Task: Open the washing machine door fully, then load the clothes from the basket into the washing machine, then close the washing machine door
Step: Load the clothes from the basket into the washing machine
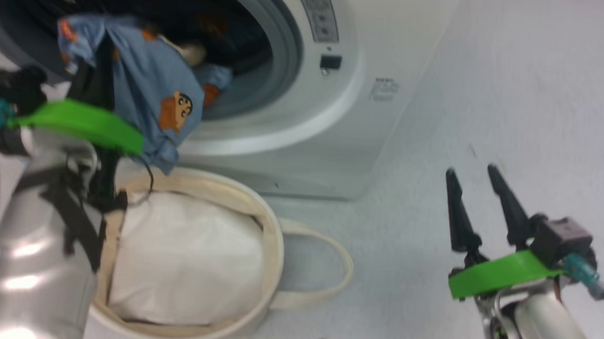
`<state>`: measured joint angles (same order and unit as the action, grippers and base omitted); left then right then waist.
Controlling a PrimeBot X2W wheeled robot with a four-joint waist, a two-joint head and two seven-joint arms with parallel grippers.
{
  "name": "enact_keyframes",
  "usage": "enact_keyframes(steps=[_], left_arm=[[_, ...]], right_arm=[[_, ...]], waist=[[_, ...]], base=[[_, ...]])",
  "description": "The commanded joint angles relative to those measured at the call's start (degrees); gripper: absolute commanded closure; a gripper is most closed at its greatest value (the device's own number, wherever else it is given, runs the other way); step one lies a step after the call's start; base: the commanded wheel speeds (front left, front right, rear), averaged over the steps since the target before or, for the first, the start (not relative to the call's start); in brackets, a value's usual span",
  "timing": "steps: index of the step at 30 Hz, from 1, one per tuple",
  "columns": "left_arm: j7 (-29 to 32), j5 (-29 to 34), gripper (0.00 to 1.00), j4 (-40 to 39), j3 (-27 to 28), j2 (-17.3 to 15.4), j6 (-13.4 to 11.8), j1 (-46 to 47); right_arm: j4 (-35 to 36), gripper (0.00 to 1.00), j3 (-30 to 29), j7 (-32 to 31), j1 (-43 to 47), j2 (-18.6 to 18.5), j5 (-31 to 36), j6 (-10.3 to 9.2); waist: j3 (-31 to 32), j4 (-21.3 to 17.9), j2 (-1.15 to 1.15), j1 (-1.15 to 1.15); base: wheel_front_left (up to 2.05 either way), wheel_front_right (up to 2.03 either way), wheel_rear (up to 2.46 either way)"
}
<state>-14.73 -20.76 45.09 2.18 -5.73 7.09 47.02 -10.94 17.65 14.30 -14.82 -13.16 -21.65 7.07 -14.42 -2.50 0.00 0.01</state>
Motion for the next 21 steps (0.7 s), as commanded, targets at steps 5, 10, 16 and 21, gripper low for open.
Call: enact_keyframes(steps=[5,10,16,21], left_arm=[[-0.27,2.35,1.0,3.65,0.71,-3.2,0.3,9.85],[-0.27,4.56,1.0,10.65,-0.85,-5.65,0.34,17.19],[-0.27,6.38,1.0,13.63,-1.64,-8.77,0.36,25.21],[-0.27,5.25,1.0,-0.71,1.88,-8.23,0.37,27.93]], right_arm=[[3.36,0.0,-0.8,0.7,-2.25,0.37,1.36,0.42],[4.74,0.0,-2.03,0.7,-3.2,1.94,2.42,0.42],[6.15,0.0,-3.81,0.7,-3.73,3.1,3.53,0.42],[7.21,0.0,-4.97,0.7,-4.03,3.37,4.1,0.42]], waist=[[-8.8,-4.05,0.0,-0.01],[-13.78,-6.75,0.0,-0.01],[-18.27,-9.49,0.0,-0.01],[-20.47,-9.85,0.0,-0.01]], base=[[0.0,0.0,0.0],[0.0,0.0,0.0],[0.0,0.0,0.0],[0.0,0.0,0.0]])
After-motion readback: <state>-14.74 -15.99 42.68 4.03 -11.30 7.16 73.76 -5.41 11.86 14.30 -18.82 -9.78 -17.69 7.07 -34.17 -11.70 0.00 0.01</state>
